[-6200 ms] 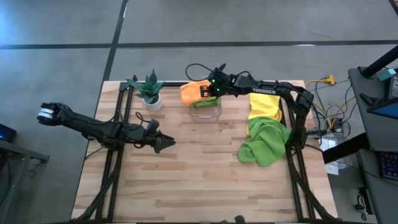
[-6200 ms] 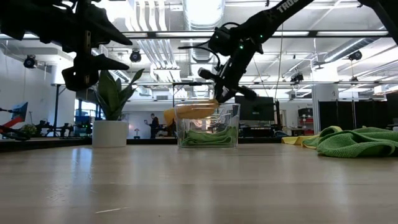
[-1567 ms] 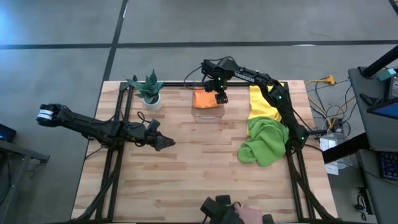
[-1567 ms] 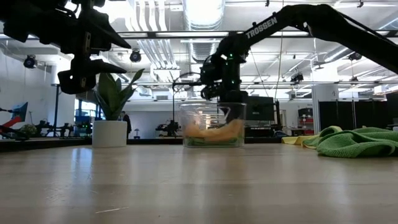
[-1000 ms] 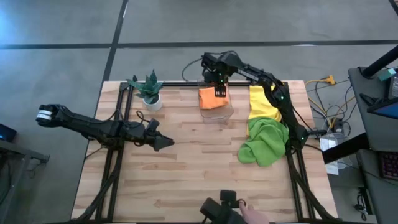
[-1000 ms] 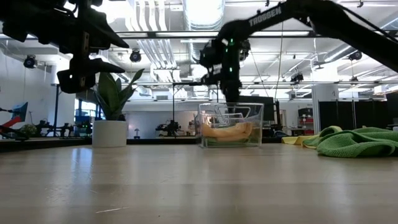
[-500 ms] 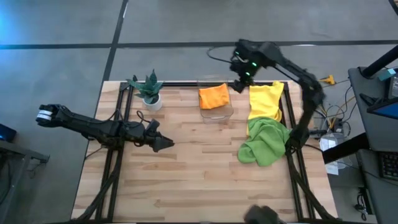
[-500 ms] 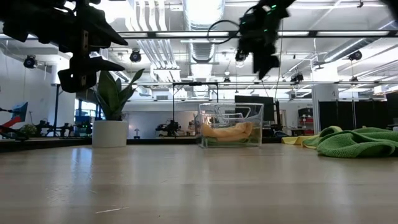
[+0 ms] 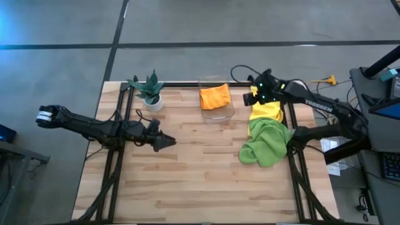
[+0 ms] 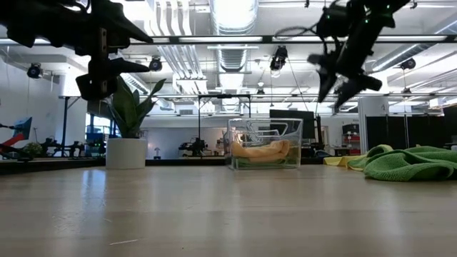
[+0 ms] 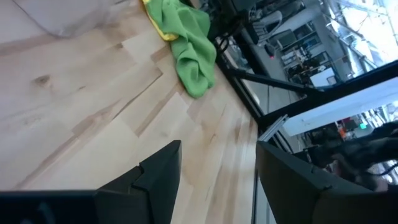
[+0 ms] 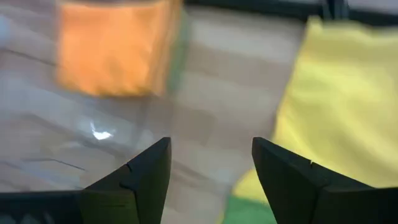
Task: Fold microfiber towels
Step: Fold the yellow towel
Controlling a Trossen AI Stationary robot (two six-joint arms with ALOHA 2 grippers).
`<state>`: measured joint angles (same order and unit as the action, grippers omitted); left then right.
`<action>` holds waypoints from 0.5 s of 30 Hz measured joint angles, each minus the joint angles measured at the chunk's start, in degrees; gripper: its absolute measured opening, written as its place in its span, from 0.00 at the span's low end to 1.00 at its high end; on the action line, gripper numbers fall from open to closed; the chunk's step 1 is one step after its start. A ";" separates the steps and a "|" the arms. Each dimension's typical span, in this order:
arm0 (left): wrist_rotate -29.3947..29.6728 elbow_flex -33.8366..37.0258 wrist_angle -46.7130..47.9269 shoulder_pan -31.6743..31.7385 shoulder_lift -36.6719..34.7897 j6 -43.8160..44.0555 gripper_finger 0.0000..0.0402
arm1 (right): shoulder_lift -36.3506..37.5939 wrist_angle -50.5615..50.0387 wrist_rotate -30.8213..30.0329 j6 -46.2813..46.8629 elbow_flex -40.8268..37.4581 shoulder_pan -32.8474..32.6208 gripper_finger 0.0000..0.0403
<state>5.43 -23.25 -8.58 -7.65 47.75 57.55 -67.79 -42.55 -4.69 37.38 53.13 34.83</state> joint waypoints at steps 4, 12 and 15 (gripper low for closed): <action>0.05 -0.10 -0.01 0.49 0.00 0.19 0.48 | -2.33 -1.79 0.55 3.03 -3.45 -0.59 0.54; -0.37 -0.19 -0.52 0.54 0.00 0.63 0.48 | -9.22 0.27 -1.66 6.48 -9.44 1.03 0.54; -0.39 -0.19 -1.19 0.54 0.00 0.66 0.48 | -13.07 2.58 -3.15 5.70 -9.55 2.16 0.54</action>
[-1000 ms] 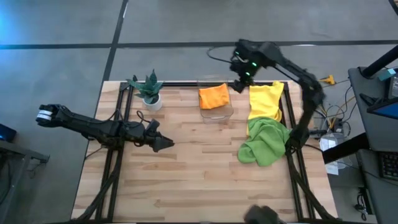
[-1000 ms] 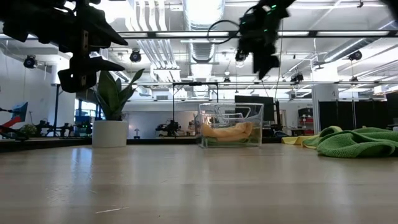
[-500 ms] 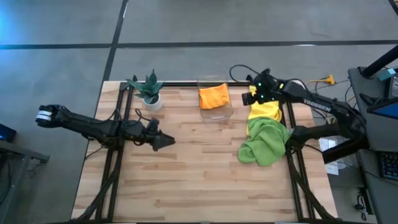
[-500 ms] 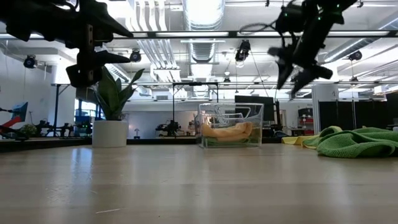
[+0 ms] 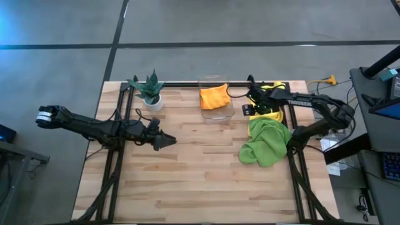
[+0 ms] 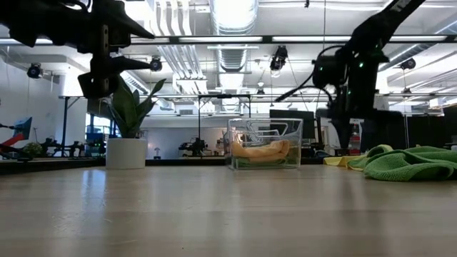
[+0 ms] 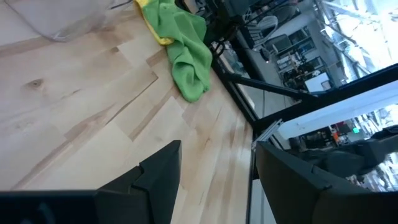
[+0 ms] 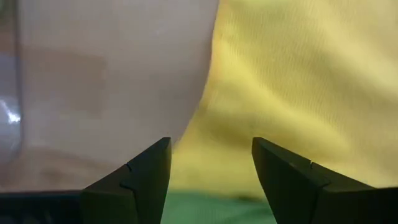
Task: Fold microfiber towels
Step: Fold the yellow towel
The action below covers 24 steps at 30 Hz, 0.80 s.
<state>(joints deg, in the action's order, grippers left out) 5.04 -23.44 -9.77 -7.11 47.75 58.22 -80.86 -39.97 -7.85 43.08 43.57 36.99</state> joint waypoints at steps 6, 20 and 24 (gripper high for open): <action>-0.10 -0.03 -1.06 0.00 0.00 1.91 0.48 | -7.51 5.32 -1.84 -2.06 0.09 2.14 0.54; -2.68 -0.17 -2.98 0.00 0.00 5.95 0.48 | -0.69 0.05 -2.93 -5.60 4.08 1.28 0.04; -3.23 -0.17 -3.93 0.00 0.00 5.92 0.48 | 9.53 -5.67 -2.38 -5.62 6.57 -0.75 0.02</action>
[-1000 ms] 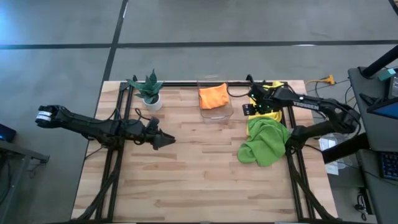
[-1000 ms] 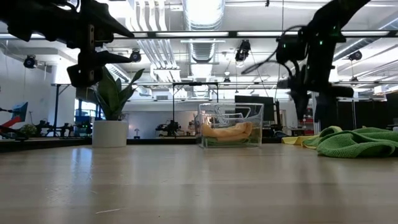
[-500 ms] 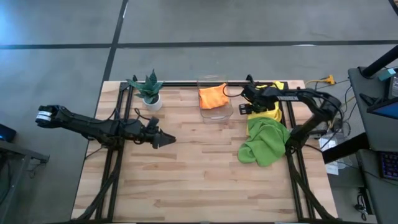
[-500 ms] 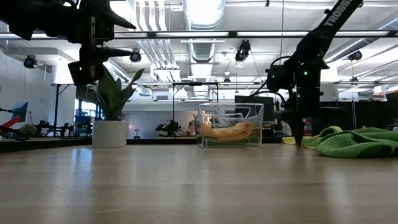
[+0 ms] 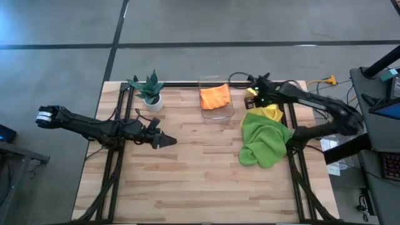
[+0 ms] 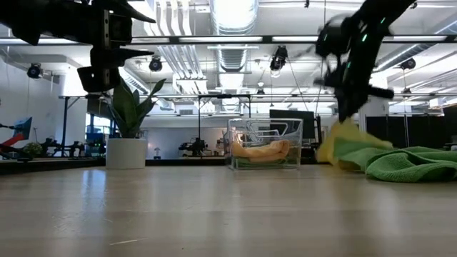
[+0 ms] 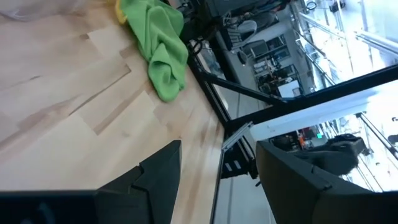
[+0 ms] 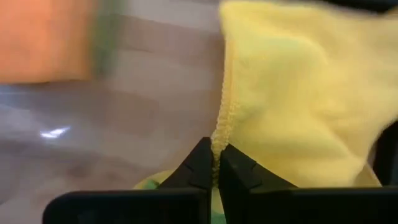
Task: Fold microfiber towels
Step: Fold the yellow towel
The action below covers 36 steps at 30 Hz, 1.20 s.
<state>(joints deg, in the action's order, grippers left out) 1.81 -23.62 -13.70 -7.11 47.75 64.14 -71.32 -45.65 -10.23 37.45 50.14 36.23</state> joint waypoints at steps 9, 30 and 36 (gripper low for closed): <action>-1.23 -0.02 -2.96 0.00 0.19 -3.69 0.48 | 23.40 4.93 1.11 4.32 4.12 -16.94 0.02; 5.35 -22.00 7.96 -12.16 11.01 -66.84 0.48 | 0.36 35.19 -23.88 8.19 21.12 -55.09 0.02; 26.65 -29.82 8.18 -13.70 19.33 -72.02 0.48 | -6.57 26.93 -23.88 4.61 33.31 -54.55 0.02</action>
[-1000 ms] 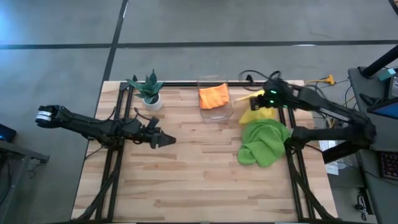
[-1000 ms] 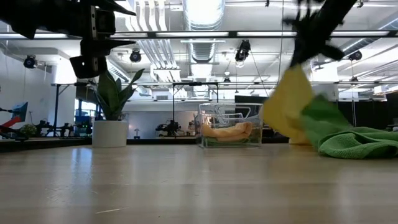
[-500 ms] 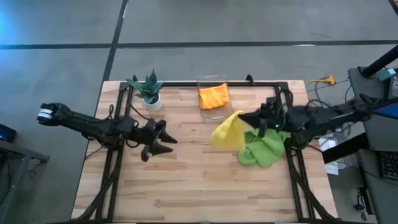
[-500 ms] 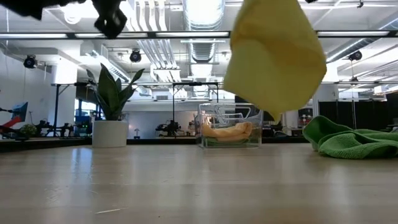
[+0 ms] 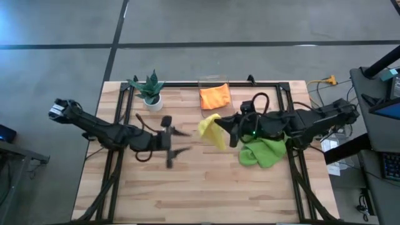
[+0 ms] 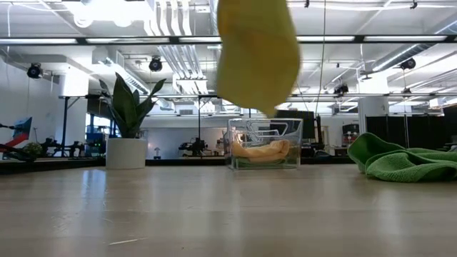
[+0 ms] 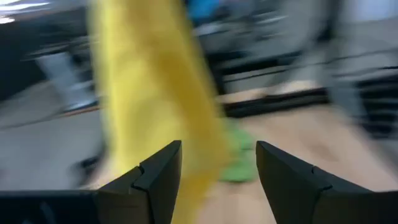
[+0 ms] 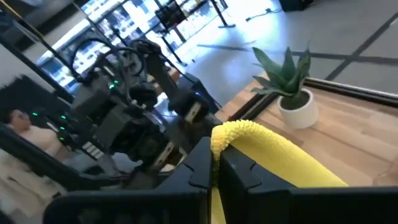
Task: Fold microfiber towels
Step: Fold the yellow towel
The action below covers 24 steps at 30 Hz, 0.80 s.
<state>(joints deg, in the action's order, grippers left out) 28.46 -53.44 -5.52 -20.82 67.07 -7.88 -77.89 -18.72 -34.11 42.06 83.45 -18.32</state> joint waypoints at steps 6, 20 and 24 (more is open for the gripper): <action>14.85 -6.93 0.02 0.09 6.87 -0.80 0.48 | -2.74 -5.88 -0.55 -1.31 8.63 1.61 0.02; 33.62 -19.62 -0.47 -0.89 19.34 -11.78 0.48 | -3.06 -8.06 -3.87 -2.29 13.87 6.51 0.02; 33.60 -19.50 -5.54 -0.36 21.72 -14.57 0.48 | -3.10 -8.09 -3.63 -2.27 13.72 6.64 0.02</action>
<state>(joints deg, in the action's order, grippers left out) 62.06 -72.93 -11.06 -21.18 88.79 -22.45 -80.99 -26.81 -37.74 39.79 97.17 -11.68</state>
